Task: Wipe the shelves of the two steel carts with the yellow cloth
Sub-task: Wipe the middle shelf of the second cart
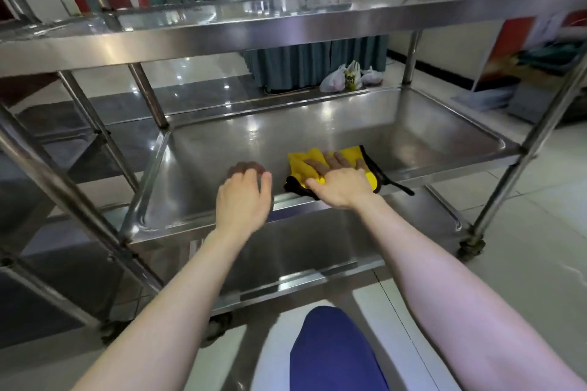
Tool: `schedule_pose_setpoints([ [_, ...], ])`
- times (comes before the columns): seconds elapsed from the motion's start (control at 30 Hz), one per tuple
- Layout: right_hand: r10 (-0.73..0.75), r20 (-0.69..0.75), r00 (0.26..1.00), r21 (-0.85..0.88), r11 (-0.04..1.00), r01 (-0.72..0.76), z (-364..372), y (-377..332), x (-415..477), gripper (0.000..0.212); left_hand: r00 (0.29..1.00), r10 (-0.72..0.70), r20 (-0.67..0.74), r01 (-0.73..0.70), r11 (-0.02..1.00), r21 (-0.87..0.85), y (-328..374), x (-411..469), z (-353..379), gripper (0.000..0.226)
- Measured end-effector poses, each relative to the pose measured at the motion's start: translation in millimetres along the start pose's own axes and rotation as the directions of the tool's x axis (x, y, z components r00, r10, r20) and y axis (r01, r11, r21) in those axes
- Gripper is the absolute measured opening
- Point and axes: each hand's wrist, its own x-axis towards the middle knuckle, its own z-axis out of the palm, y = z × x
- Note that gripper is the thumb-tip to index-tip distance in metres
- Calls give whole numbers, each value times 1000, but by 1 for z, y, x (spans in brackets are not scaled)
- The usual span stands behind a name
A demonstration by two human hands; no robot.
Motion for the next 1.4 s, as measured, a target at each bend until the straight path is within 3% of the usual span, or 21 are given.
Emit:
schedule_pose_setpoints([
  [0.13,-62,-6,998,-1,998,62,-1,9,0,67,984,-27,175,24,1000,18,20,24,35,36],
  [0.3,-174,-39,984,-34,984,173,-14,75,-4,65,993,-62,96,45,983,177,11,28,51,33],
  [0.43,-55,-133,990,-43,998,50,-28,159,-14,70,996,-66,62,58,991,118,13,29,51,25],
  [0.53,43,-109,993,-39,998,-48,-36,187,-4,66,995,-77,59,70,990,123,11,32,53,23],
  [0.67,147,-105,983,-8,989,-149,-33,181,13,75,996,-62,63,52,988,143,4,41,58,21],
  [0.9,162,-122,979,-6,986,-164,-22,158,27,77,989,-79,126,51,976,213,-14,54,50,24],
  [1.07,165,-126,978,-25,985,-169,-17,152,32,75,963,-166,214,108,960,259,4,74,49,53],
  [1.23,143,-86,986,-35,989,-147,-22,151,31,73,987,-8,160,-14,990,138,45,73,73,38],
  [1.4,269,8,963,-33,963,-268,-19,123,45,63,984,12,179,-49,978,205,43,69,80,40],
])
